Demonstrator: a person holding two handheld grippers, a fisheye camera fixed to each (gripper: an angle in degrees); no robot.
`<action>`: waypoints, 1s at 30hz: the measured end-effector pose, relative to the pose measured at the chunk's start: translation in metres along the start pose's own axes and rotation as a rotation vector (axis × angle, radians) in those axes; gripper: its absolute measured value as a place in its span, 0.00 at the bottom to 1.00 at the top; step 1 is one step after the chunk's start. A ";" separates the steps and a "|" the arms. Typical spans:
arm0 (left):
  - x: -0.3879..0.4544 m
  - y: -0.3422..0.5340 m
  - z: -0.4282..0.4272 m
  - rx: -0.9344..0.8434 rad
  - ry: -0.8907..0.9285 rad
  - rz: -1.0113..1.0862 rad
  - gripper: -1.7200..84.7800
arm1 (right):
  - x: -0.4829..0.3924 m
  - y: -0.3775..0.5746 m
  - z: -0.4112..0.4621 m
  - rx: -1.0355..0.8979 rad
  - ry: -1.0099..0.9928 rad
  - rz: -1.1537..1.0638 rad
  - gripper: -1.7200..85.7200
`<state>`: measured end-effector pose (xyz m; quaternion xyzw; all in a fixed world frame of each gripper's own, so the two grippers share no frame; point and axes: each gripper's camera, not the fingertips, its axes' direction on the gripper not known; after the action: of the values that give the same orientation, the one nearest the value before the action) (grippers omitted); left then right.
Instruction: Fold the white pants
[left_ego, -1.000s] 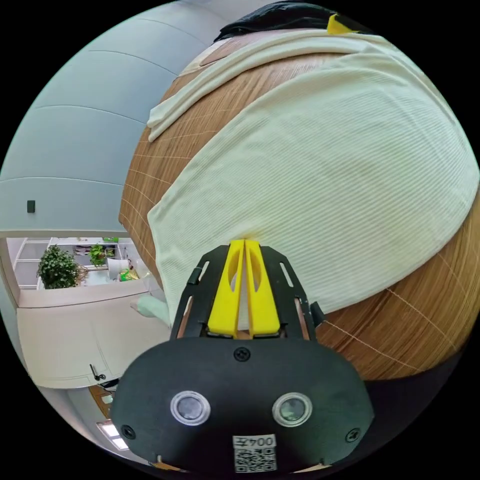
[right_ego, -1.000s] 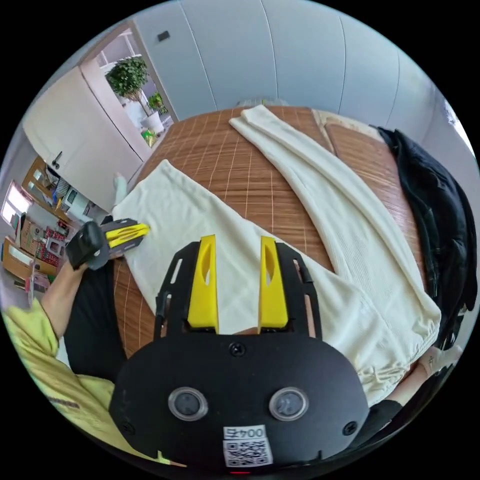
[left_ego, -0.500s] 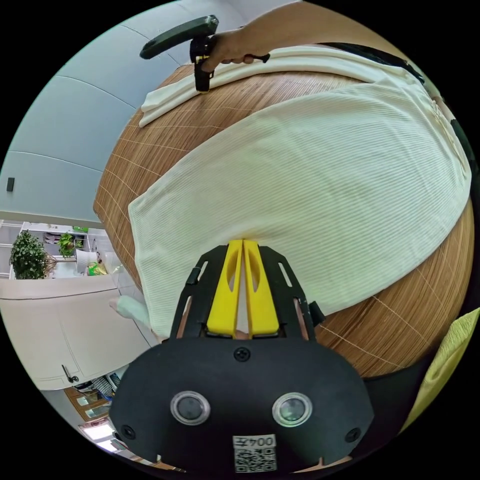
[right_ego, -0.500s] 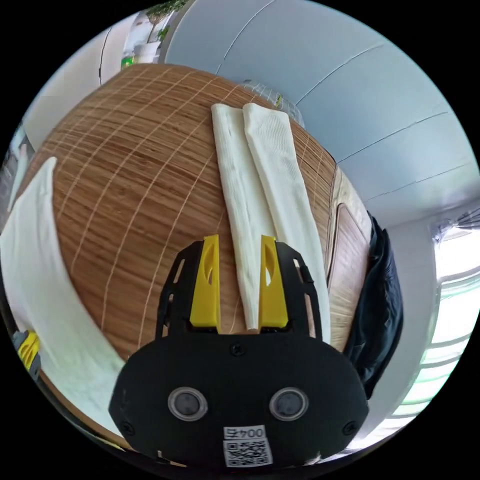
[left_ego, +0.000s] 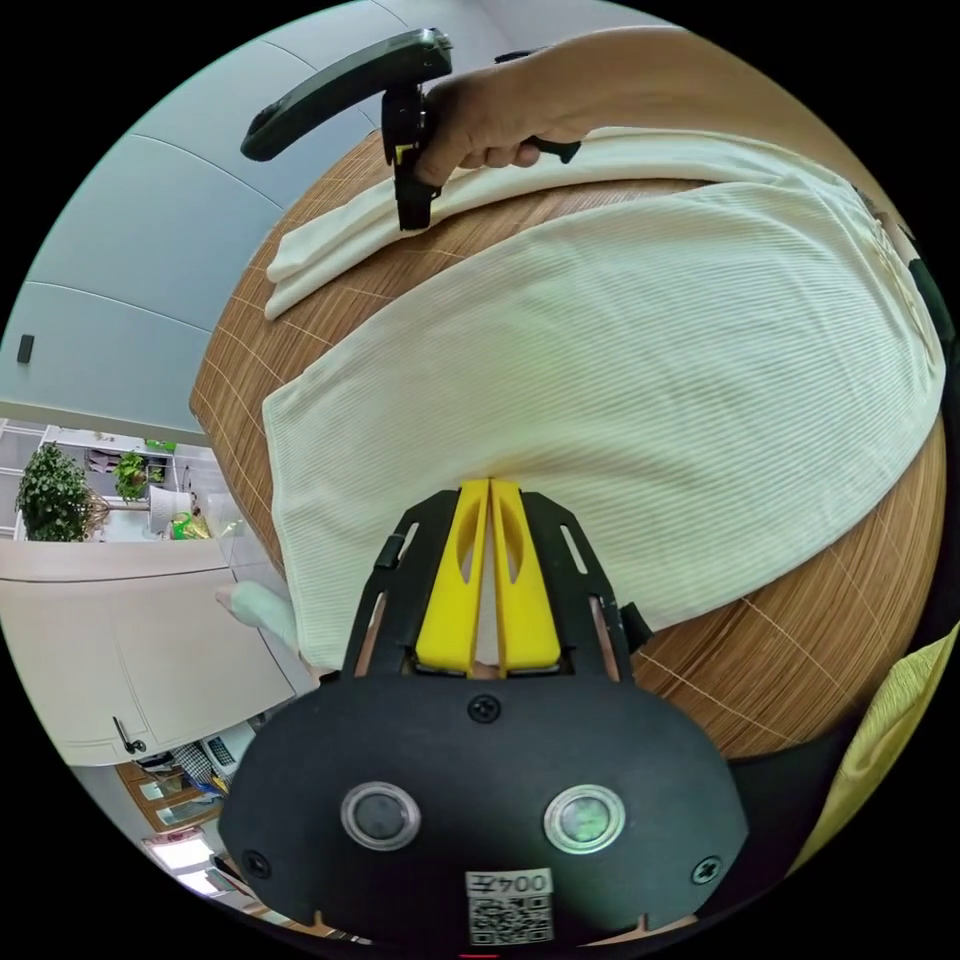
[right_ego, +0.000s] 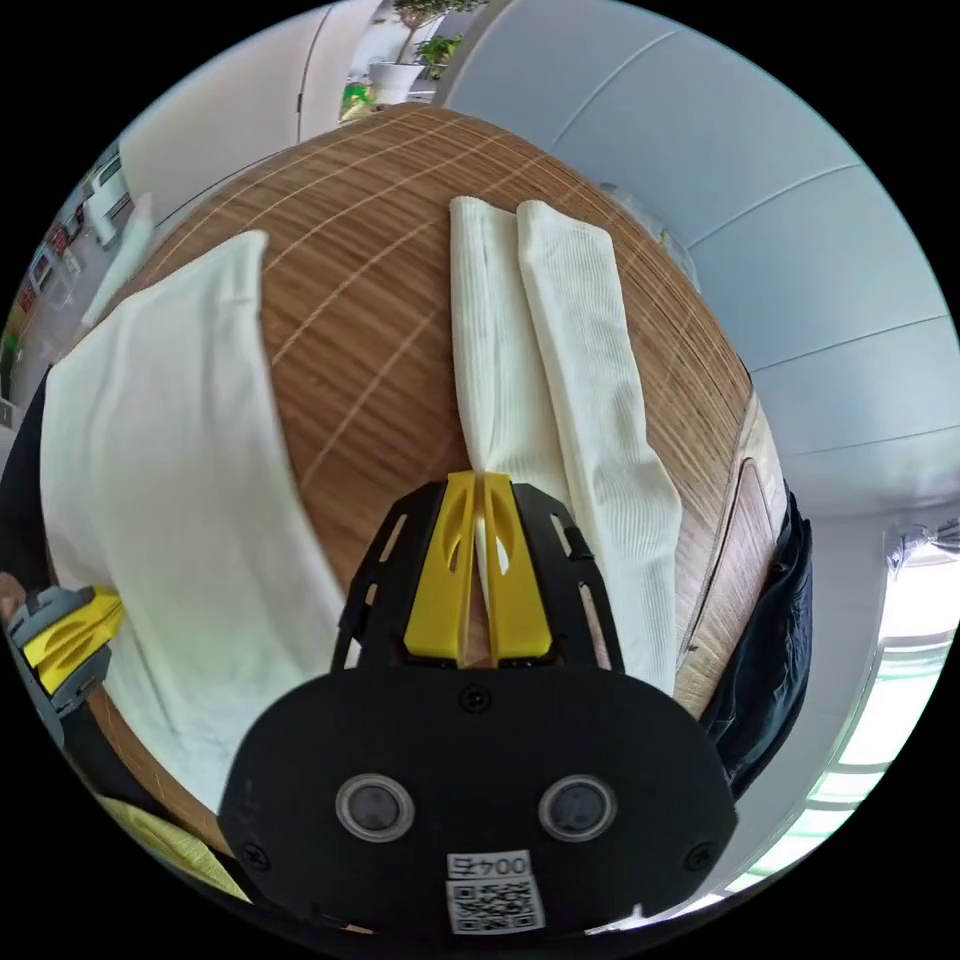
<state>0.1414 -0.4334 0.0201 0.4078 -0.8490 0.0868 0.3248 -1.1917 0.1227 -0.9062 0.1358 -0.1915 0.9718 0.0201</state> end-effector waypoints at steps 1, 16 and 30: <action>0.000 0.000 0.000 0.000 -0.002 0.001 0.03 | -0.015 0.007 -0.006 0.008 -0.004 -0.018 0.03; -0.003 -0.010 0.002 -0.003 0.002 0.003 0.03 | 0.000 -0.010 -0.011 0.106 0.020 0.031 0.10; -0.009 -0.013 0.007 0.010 0.039 -0.018 0.02 | 0.212 0.004 -0.060 0.117 0.140 0.538 0.09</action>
<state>0.1515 -0.4390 0.0079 0.4153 -0.8384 0.0960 0.3398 -1.4117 0.1391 -0.9027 0.0137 -0.1623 0.9586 -0.2335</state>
